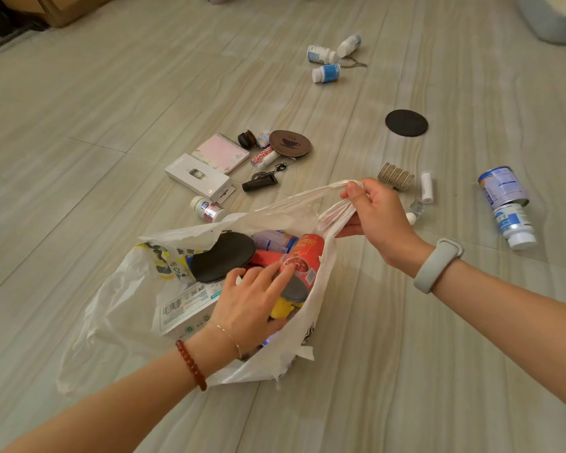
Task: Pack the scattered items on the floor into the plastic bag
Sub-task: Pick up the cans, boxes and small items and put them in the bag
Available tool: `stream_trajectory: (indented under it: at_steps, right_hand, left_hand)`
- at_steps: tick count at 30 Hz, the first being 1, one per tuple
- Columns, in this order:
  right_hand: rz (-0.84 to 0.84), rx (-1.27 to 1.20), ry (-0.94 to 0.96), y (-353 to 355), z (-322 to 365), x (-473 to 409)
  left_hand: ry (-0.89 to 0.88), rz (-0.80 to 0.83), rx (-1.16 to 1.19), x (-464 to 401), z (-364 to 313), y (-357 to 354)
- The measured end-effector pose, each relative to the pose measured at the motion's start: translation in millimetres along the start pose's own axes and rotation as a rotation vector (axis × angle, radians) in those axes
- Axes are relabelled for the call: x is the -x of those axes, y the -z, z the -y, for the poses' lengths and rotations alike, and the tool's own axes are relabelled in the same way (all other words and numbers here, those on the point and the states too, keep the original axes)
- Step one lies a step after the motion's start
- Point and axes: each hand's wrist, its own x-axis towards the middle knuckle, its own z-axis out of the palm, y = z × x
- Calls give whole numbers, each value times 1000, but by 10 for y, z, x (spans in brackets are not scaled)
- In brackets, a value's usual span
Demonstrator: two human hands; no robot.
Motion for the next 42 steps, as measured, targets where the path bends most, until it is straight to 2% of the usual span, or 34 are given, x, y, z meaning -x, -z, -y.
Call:
stream_trajectory:
  at_steps: [3, 5, 8, 12, 15, 20, 23, 28, 32, 34, 38, 42]
  right_hand:
    - [-15, 35, -9, 15, -4, 4]
    - [-13, 88, 30, 23, 6, 25]
    - [-30, 190, 195, 39, 20, 99]
    - [-86, 248, 415, -15, 101, 199]
    - [-125, 262, 481, -99, 173, 104]
    - [-122, 391, 230, -121, -79, -235]
    - [19, 459, 106, -150, -137, -180]
    - [390, 679, 6, -72, 163, -165]
    - [459, 823, -51, 184, 675, -233]
    - [428, 843, -97, 295, 883, -200]
    - [217, 969, -92, 498, 1114, -107]
    - [58, 1003, -142, 901, 951, -148]
  left_hand:
    - [119, -209, 124, -144, 159, 60]
    - [133, -347, 5, -243, 209, 117]
    - [107, -434, -71, -298, 211, 125]
    - [232, -329, -89, -427, 394, 238]
    - [330, -217, 115, -500, 517, 305]
    - [265, -275, 317, -463, 616, 349]
    - [184, -340, 373, -422, 621, 421]
    - [102, -403, 402, -531, 694, 877]
    - [70, -403, 468, -750, 725, 1406]
    - [79, -434, 553, -843, 658, 1654]
    - [84, -442, 745, -998, 425, 2018]
    - [37, -402, 802, -1214, 103, 2096]
